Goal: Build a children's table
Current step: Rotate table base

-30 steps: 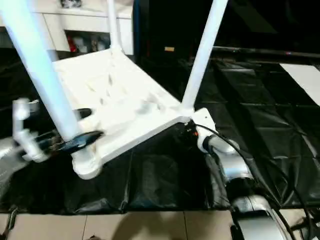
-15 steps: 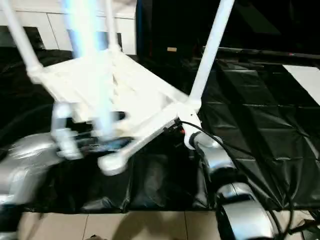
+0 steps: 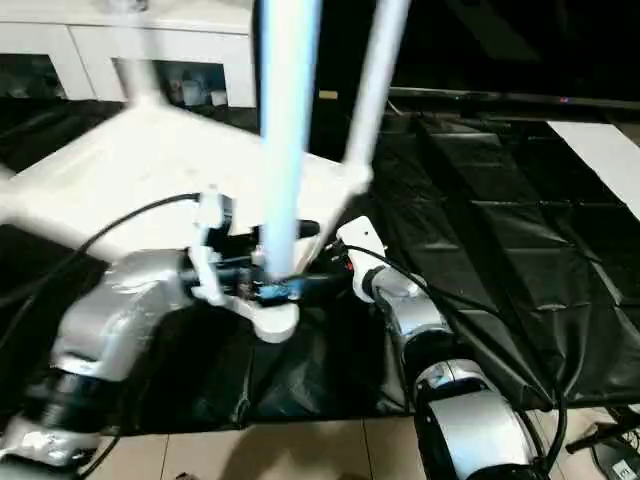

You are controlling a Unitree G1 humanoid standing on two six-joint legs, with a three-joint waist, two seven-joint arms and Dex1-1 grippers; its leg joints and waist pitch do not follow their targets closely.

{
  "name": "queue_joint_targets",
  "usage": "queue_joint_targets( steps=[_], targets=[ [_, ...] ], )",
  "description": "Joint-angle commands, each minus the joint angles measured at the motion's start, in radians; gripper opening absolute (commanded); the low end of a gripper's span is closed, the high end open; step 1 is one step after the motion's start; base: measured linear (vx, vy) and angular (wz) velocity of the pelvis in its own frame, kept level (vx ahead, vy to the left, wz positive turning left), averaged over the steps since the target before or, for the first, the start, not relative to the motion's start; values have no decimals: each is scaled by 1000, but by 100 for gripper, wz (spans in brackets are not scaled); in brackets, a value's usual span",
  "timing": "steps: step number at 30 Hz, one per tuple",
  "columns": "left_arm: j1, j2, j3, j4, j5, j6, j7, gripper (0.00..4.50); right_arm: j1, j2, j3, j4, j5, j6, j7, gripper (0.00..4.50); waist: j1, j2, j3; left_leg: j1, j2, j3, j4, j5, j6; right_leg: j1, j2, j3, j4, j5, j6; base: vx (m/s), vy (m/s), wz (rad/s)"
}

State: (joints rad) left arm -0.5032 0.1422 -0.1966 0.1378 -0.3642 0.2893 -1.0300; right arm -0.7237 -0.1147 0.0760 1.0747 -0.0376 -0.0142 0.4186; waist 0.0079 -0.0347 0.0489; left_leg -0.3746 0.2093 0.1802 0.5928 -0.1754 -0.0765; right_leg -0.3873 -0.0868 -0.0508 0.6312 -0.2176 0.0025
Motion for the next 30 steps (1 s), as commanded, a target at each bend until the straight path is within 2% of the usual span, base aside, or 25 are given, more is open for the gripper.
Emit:
queue_joint_targets(
  steps=[1, 3, 4, 7, 10, 14, 17, 18, 20, 21, 23, 24, 25, 28, 29, 30],
  targets=[
    [-47, -53, -70, 26, 20, -39, 15, 450, -41, 48, 9, -2, 7, -42, 19, 448, 10, 15, -70, 11, 15, 1, -58, -139, 39, 55, -40, 34, -58, 42, -286, 0, 0, 0],
    [-59, -71, -77, 52, 29, -55, 23, 450, -40, 49, 8, 1, 5, -44, 17, 448, 8, 11, -71, 11, 14, 3, -56, -127, 51, 55, -39, 35, -58, 71, -293, 0, 0, 0],
    [-76, -89, -82, 98, 69, -93, 61, 450, -38, 47, 7, 4, 4, -47, 11, 448, 9, 14, -72, 9, 15, 1, -55, -117, 59, 56, -38, 34, -57, 90, -297, 0, 0, 0],
    [-112, -99, -76, 209, 155, -183, 151, 450, -36, 31, 1, 11, -1, -57, -4, 448, 9, 14, -72, 12, 14, 2, -55, -125, 67, 56, -37, 34, -59, 92, -294, 0, 0, 0],
    [-122, -78, -49, 253, 166, -222, 160, 450, -33, 2, -6, 14, -4, -66, -15, 448, 9, 9, -72, 9, 14, 0, -55, -134, 70, 58, -40, 34, -60, 74, -294, 0, 0, 0],
    [-122, -39, -25, 271, 173, -246, 151, 450, -26, -35, -20, 6, 2, -70, -9, 448, 13, 11, -73, 12, 16, 1, -54, -128, 75, 55, -40, 34, -58, 77, -304, 0, 0, 0],
    [-114, 15, -3, 297, 153, -256, 71, 450, -8, -95, -36, -14, 13, -75, 78, 448, 22, 14, -72, 16, 15, 3, -53, -135, 78, 54, -37, 34, -58, 76, -305, 0, 0, 0],
    [-106, 45, -6, 293, 134, -238, 7, 450, 8, -122, -33, -39, 19, -73, 135, 448, 25, 14, -71, 17, 15, 4, -54, -133, 76, 53, -37, 35, -58, 74, -305, 0, 0, 0],
    [-103, 60, -10, 292, 126, -226, -23, 450, 15, -134, -30, -51, 23, -73, 165, 448, 33, 14, -70, 18, 17, 5, -54, -134, 74, 51, -36, 35, -56, 81, -307, 0, 0, 0],
    [-102, 86, -23, 302, 125, -215, -68, 450, 30, -158, -22, -76, 25, -75, 214, 448, 39, 19, -70, 20, 17, 7, -54, -139, 71, 51, -34, 34, -56, 85, -305, 0, 0, 0],
    [-111, 135, -54, 358, 148, -223, -143, 450, 70, -211, 6, -152, 32, -82, 337, 448, 44, 19, -71, 19, 17, 7, -54, -140, 70, 51, -33, 32, -55, 84, -306, 0, 0, 0],
    [-117, 153, -67, 385, 160, -227, -170, 422, 89, -234, 19, -188, 37, -81, 393, 450, 48, 20, -70, 20, 18, 8, -53, -146, 74, 51, -32, 33, -56, 84, -299, 0, 0, 0],
    [-136, 175, -91, 447, 201, -271, -186, 414, 119, -266, 37, -253, 54, -73, 476, 450, 53, 22, -69, 19, 15, 8, -54, -149, 84, 52, -30, 34, -59, 82, -287, 0, 0, 0],
    [-169, 191, -116, 540, 267, -324, -172, 409, 161, -310, 55, -351, 86, -39, 582, 450, 55, 18, -70, 17, 17, 5, -54, -151, 87, 55, -36, 35, -58, 73, -275, 0, 0, 0],
    [-182, 193, -120, 573, 287, -340, -168, 378, 176, -328, 63, -389, 96, -27, 619, 450, 56, 19, -69, 17, 18, 4, -56, -161, 81, 54, -37, 34, -62, 50, -276, 0, 0, 0],
    [-200, 199, -130, 616, 313, -354, -167, 370, 201, -361, 76, -450, 110, -2, 668, 450, 56, 23, -68, 18, 15, 4, -56, -166, 82, 55, -33, 34, -66, 41, -272, 0, 0, 0]
  ],
)
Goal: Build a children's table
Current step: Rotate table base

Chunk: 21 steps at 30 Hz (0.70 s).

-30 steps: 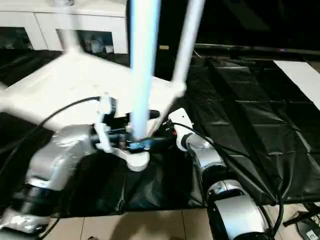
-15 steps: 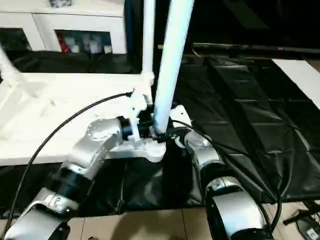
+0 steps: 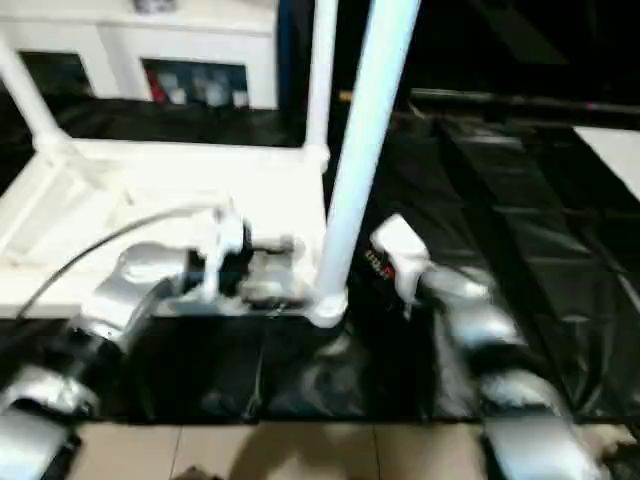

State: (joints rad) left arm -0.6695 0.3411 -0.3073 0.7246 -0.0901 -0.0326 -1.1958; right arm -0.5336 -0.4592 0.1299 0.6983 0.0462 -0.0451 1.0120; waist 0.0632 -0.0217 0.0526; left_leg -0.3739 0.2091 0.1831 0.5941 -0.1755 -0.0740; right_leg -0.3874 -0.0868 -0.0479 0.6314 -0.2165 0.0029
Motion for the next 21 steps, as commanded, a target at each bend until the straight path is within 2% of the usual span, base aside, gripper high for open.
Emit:
queue_joint_targets(
  steps=[1, 2, 3, 4, 5, 6, 9, 10, 12, 13, 16, 19, 21],
  targets=[
    [-46, 5, -26, 59, 53, -39, -7, 371, 30, -42, 30, -121, 35, 49, 111, 450, 3, 8, -72, 19, 19, 0, -56, -175, 78, 53, -38, 33, -64, 39, -278, 0, 0, 0],
    [-54, 6, -28, 77, 56, -41, -19, 369, 44, -62, 34, -156, 42, 63, 135, 450, 2, 9, -70, 15, 17, 0, -58, -173, 80, 56, -35, 32, -66, 36, -277, 0, 0, 0],
    [-61, 8, -30, 90, 54, -41, -32, 355, 56, -77, 34, -184, 46, 75, 154, 450, 3, 7, -72, 16, 19, -1, -58, -173, 81, 55, -39, 33, -64, 40, -281, 0, 0, 0],
    [-68, 7, -30, 102, 51, -37, -36, 355, 65, -89, 31, -209, 52, 88, 168, 450, 5, 12, -72, 16, 18, -2, -57, -172, 78, 54, -41, 32, -64, 36, -289, 0, 0, 0],
    [-78, 6, -29, 120, 48, -33, -40, 336, 77, -106, 30, -239, 61, 104, 185, 450, 3, 9, -71, 14, 18, -2, -58, -172, 78, 55, -41, 32, -66, 37, -291, 0, 0, 0],
    [-89, 5, -30, 140, 47, -36, -43, 336, 88, -118, 28, -265, 68, 118, 199, 450, 4, 7, -71, 15, 17, -1, -57, -175, 80, 55, -39, 32, -66, 31, -296, 0, 0, 0],
    [-108, 3, -30, 187, 43, -56, -90, 322, 115, -146, 23, -334, 89, 159, 225, 450, 3, 13, -70, 16, 17, -2, -59, -184, 78, 53, -40, 32, -72, 11, -299, 0, 0, 0],
    [-109, 4, -26, 194, 40, -61, -113, 304, 122, -153, 21, -352, 94, 168, 228, 450, 4, 12, -71, 16, 18, -2, -58, -186, 77, 54, -41, 32, -70, 13, -303, 0, 0, 0],
    [-114, 6, -18, 207, 40, -69, -142, 304, 133, -163, 16, -381, 100, 187, 230, 450, 4, 14, -69, 14, 15, -2, -58, -184, 81, 54, -40, 32, -72, 0, -300, 0, 0, 0],
    [-116, 5, -15, 214, 41, -73, -148, 282, 138, -166, 14, -394, 103, 196, 229, 450, 4, 14, -70, 15, 18, -2, -58, -184, 80, 53, -43, 33, -71, -4, -299, 0, 0, 0],
    [-120, 9, -10, 223, 49, -79, -150, 269, 153, -168, 8, -429, 114, 222, 222, 450, 6, 16, -70, 15, 19, -2, -59, -187, 77, 51, -43, 32, -72, -11, -302, 0, 0, 0],
    [-122, 21, -16, 236, 64, -79, -141, 234, 164, -158, 6, -460, 127, 254, 214, 450, 5, 16, -68, 17, 19, -3, -61, -201, 69, 50, -43, 32, -75, -39, -295, 0, 0, 0],
    [-121, 24, -13, 240, 62, -77, -138, 231, 167, -152, 4, -469, 135, 267, 208, 450, 6, 15, -68, 16, 20, -3, -62, -199, 66, 50, -44, 33, -75, -43, -290, 0, 0, 0]
  ],
)
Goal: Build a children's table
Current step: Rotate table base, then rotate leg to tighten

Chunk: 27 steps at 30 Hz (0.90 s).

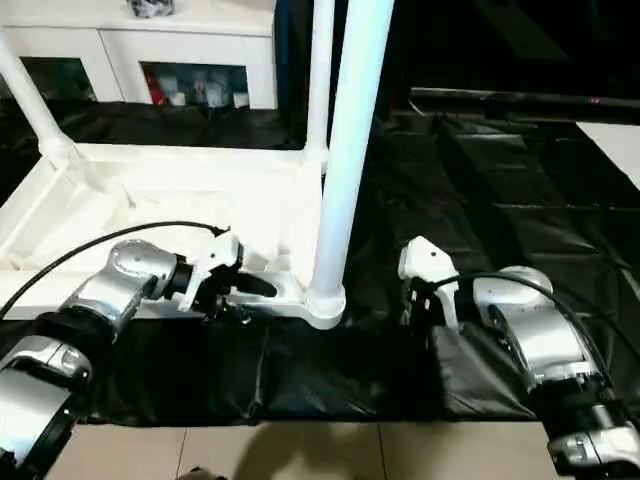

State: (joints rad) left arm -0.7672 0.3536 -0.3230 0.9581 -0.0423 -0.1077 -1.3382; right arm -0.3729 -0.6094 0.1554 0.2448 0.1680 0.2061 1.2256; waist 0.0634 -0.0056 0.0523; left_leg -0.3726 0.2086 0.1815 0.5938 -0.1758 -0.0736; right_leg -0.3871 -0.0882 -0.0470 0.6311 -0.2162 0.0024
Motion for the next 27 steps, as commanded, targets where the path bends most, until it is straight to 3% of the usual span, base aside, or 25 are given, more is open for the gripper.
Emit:
queue_joint_targets(
  steps=[1, 13, 14, 22, 27],
  targets=[
    [-22, 11, 11, 9, 7, 5, 1, 228, 9, 2, -22, -24, 22, 30, -7, 450, 5, -2, -67, 14, 20, -1, -63, -198, 64, 49, -42, 32, -75, -44, -289, 0, 0, 0],
    [-17, 30, 18, 26, 27, -1, -18, 113, 15, 25, -5, -58, 27, 72, -47, 450, 4, -1, -65, 15, 21, -2, -66, -209, 44, 46, -45, 33, -78, -78, -275, 0, 0, 0],
    [-16, 31, 16, 26, 30, -2, -21, 107, 14, 25, -4, -59, 28, 75, -49, 450, 3, -7, -65, 15, 21, -1, -66, -208, 45, 46, -44, 34, -79, -76, -275, 0, 0, 0],
    [-13, 40, -8, 29, 62, -13, -23, 47, 12, 47, 12, -53, 23, 83, -67, 450, 0, -2, -64, 14, 21, -2, -68, -211, 40, 45, -46, 34, -80, -94, -265, 0, 0, 0],
    [-13, 38, -2, 32, 65, -12, -26, 11, -25, 137, 60, 16, -39, 56, -163, 450, -5, 1, -64, 14, 18, -3, -69, -220, 22, 40, -46, 34, -79, -103, -270, 0, 0, 0]
  ],
)
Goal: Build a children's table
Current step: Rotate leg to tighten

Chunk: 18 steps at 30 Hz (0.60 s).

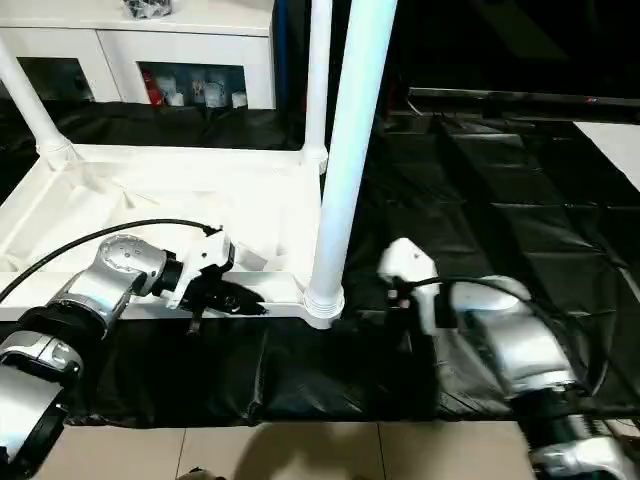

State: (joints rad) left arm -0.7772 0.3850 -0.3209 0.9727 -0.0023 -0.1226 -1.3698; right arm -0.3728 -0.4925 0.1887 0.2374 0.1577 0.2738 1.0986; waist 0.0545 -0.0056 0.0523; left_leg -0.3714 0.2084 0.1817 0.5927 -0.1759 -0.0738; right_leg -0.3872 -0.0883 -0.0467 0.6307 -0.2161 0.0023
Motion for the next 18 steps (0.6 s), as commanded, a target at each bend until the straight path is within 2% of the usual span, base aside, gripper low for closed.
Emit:
queue_joint_targets(
  steps=[1, 3, 4, 5, 6, 7, 8, 9, 13, 18],
  targets=[
    [-3, 7, -4, 18, 26, 3, 4, 5, -31, 32, 34, 38, -39, -26, -47, 450, 4, 1, -64, 13, 18, -3, -68, -220, 22, 40, -46, 33, -79, -103, -270, 0, 0, 0],
    [-3, 5, -1, 16, 26, 5, 4, 5, -51, 57, 41, 77, -50, -40, -67, 450, 1, -2, -63, 16, 20, -2, -69, -239, 12, 39, -47, 35, -82, -129, -266, 0, 0, 0],
    [-2, 5, -1, 14, 25, 5, 4, 5, -62, 68, 45, 96, -54, -52, -70, 450, 3, 2, -63, 16, 20, -3, -71, -233, 11, 40, -48, 35, -81, -125, -266, 0, 0, 0],
    [0, 5, 0, 11, 25, 5, 3, 5, -72, 79, 46, 113, -55, -54, -78, 450, 3, 0, -64, 16, 21, -3, -70, -230, 11, 40, -47, 35, -80, -116, -267, 0, 0, 0],
    [2, 4, 3, 7, 23, 7, -1, 0, -86, 91, 48, 133, -56, -60, -80, 421, 2, 0, -64, 15, 21, -2, -70, -218, 14, 41, -46, 36, -76, -87, -271, 0, 0, 0],
    [2, 4, 3, 7, 23, 7, -1, 0, -86, 91, 48, 133, -56, -60, -80, 414, 2, 1, -64, 14, 20, -3, -70, -213, 16, 43, -46, 36, -75, -78, -273, 0, 0, 0],
    [4, 3, 6, 5, 22, 7, -3, 0, -98, 99, 48, 151, -57, -67, -84, 414, 3, -5, -64, 14, 20, -1, -70, -208, 19, 43, -45, 35, -76, -69, -272, 0, 0, 0],
    [7, 3, 7, 4, 20, 6, -3, 0, -109, 108, 45, 169, -56, -72, -90, 401, 3, -1, -64, 13, 20, -1, -69, -198, 24, 43, -46, 35, -74, -57, -276, 0, 0, 0],
    [13, 4, 9, 3, 16, 6, -5, 0, -112, 112, 44, 173, -54, -74, -85, 365, 5, -5, -62, 14, 20, 0, -70, -209, 26, 43, -47, 36, -77, -88, -266, 0, 0, 0],
    [15, 6, 12, 6, 14, 4, -11, 0, -121, 125, 40, 206, -48, -89, -78, 330, 2, -5, -62, 14, 21, 0, -71, -221, 24, 41, -48, 37, -79, -115, -261, 0, 0, 0]
  ],
)
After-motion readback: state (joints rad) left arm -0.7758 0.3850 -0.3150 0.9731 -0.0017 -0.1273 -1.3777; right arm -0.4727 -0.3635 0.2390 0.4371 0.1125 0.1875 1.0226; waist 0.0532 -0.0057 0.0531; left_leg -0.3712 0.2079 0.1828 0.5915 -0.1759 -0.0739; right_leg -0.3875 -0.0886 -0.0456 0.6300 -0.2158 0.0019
